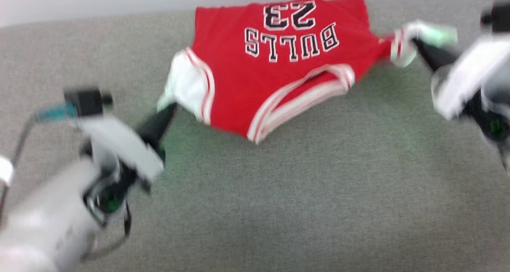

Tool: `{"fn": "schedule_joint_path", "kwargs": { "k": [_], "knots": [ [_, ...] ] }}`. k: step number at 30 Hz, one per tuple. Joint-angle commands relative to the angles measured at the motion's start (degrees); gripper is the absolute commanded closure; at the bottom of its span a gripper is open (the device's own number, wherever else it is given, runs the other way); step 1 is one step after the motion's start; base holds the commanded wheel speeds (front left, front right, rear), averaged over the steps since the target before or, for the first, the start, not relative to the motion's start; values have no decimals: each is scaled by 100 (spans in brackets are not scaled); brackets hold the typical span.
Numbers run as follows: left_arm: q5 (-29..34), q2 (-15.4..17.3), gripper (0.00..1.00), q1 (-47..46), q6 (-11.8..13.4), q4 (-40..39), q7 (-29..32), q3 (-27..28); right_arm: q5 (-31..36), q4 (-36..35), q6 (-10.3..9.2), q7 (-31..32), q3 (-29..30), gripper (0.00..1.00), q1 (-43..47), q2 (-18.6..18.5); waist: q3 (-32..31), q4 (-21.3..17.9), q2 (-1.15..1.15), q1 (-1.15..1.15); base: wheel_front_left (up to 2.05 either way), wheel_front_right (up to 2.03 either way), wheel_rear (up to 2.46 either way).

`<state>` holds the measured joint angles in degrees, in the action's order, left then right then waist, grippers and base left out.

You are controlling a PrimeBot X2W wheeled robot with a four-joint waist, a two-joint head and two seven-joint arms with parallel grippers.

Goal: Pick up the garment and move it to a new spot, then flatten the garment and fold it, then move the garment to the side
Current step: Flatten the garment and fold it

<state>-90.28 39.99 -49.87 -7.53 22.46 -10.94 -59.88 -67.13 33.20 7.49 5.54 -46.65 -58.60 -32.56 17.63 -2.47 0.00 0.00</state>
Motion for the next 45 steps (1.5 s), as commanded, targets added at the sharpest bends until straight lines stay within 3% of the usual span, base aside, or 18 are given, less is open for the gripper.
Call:
{"fn": "schedule_joint_path", "kwargs": {
  "k": [1,8,15,21,25,28,32,39,45],
  "knots": [
    [-40,73,100,202,10,-123,-64,-16,-71,-222,0,128,-8,100,276,-112,-144,-58,0,0,0,0,0],
    [82,622,100,1224,10,-856,-223,-299,-513,-1798,0,892,267,100,2034,-1062,-396,-101,0,0,0,0,0],
    [114,1297,100,1922,9,-1571,-317,-401,-610,-2996,0,1327,857,100,3660,-1761,-512,-138,0,0,0,0,0],
    [-18,1992,100,2455,10,-2333,-369,-345,-407,-3953,0,1623,1576,100,4899,-2192,-454,-188,0,0,0,0,0],
    [-101,2401,100,2775,52,-2838,-400,-305,-267,-4462,0,1839,2264,100,5740,-2183,-431,-193,0,0,0,0,0],
    [-36,2511,100,2902,164,-3102,-409,-314,-121,-4762,0,2072,2772,100,6213,-1951,-405,-198,0,0,0,0,0],
    [-20,2285,100,2908,214,-3127,-365,-360,284,-4857,0,2607,3159,100,6438,-1473,-384,-199,0,0,0,0,0],
    [-189,1618,100,2784,54,-2450,87,-571,868,-4458,0,3570,3325,100,6177,-366,-360,-128,0,0,0,0,0],
    [-119,1055,100,2604,19,-1599,261,-652,1642,-3826,0,3684,3253,100,5798,182,-317,-79,0,0,0,0,0]
  ]
}}
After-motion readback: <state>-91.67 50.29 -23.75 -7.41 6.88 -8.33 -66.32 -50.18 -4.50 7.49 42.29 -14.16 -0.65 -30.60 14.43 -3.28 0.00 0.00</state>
